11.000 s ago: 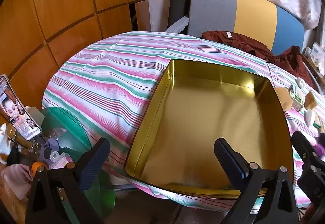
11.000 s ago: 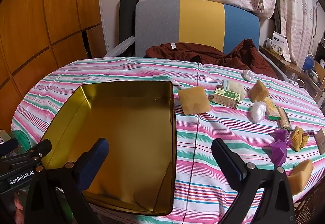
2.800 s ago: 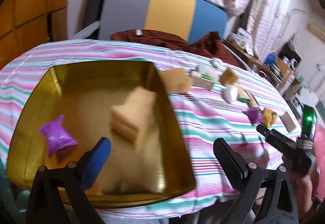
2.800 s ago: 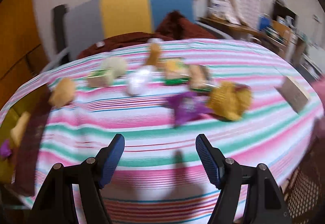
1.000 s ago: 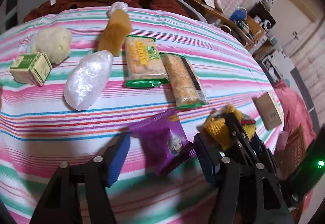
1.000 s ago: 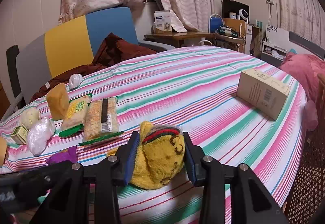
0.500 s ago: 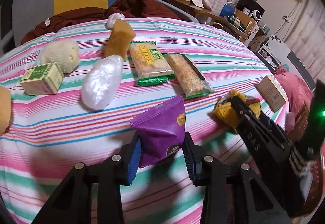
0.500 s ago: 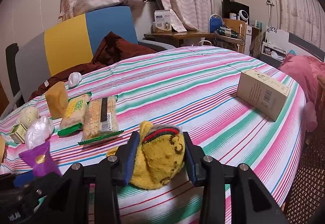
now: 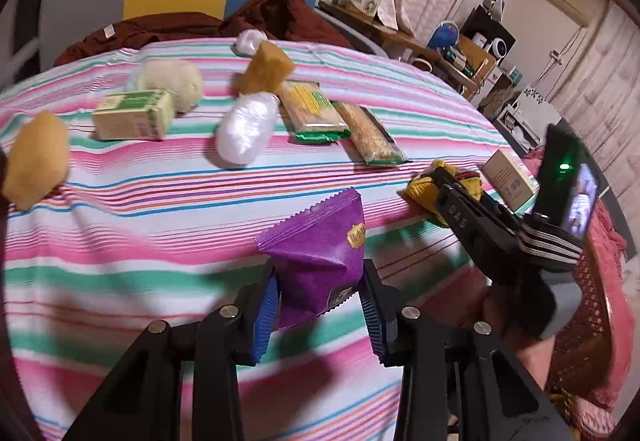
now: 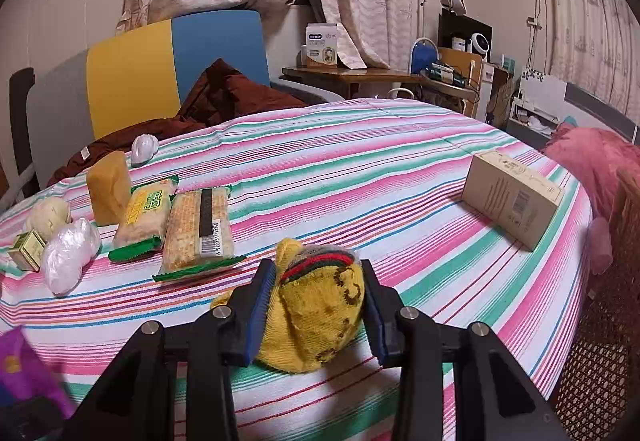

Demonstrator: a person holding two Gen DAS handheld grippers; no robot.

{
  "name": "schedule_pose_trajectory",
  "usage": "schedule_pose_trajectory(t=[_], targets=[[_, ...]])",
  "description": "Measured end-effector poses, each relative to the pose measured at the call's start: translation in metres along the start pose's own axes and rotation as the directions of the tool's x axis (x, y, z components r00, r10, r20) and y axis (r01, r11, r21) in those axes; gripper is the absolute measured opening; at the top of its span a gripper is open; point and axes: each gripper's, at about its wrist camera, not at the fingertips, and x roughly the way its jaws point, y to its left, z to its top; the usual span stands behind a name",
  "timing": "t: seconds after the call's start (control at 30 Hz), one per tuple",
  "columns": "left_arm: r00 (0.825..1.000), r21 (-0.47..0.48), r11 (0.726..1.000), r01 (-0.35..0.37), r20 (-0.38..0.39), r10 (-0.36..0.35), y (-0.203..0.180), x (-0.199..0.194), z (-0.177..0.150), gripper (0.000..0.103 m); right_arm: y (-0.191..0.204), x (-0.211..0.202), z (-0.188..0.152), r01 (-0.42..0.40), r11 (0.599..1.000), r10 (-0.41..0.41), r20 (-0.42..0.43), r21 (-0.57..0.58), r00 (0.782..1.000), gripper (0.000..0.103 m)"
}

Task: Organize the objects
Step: 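Grasp a second purple snack packet with the left gripper while the right gripper holds the pouch, then lower the purple packet into the gold tray and open the left gripper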

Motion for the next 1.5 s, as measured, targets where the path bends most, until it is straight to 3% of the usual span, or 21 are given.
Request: schedule_pose_trajectory(t=[0.33, 0.7, 0.97, 1.23, 1.5], targets=[[0.996, -0.07, 0.997, -0.016, 0.083, 0.022, 0.038, -0.056, -0.009, 0.039, 0.011, -0.003, 0.0, 0.034, 0.998, -0.033, 0.021, -0.056, 0.999, 0.041], [0.983, -0.193, 0.978, -0.077, 0.151, 0.107, 0.101, -0.115, -0.02, 0.039, 0.019, -0.01, -0.003, 0.032, 0.993, -0.026, 0.054, -0.111, 0.998, 0.041], [0.962, -0.327, 0.937, -0.127, 0.189, 0.197, 0.166, -0.151, -0.02, 0.039, 0.031, -0.015, -0.01, 0.062, 0.982, -0.048, 0.081, -0.177, 0.996, 0.041], [0.934, -0.448, 0.873, -0.195, 0.186, 0.304, 0.23, -0.174, -0.023, 0.039, 0.031, -0.013, -0.01, 0.054, 0.982, -0.043, 0.064, -0.182, 0.997, 0.04], [0.944, -0.505, 0.831, -0.234, 0.088, 0.319, 0.272, -0.158, -0.031, 0.039, 0.033, -0.012, -0.012, 0.064, 0.979, -0.053, 0.06, -0.195, 0.997, 0.04]])
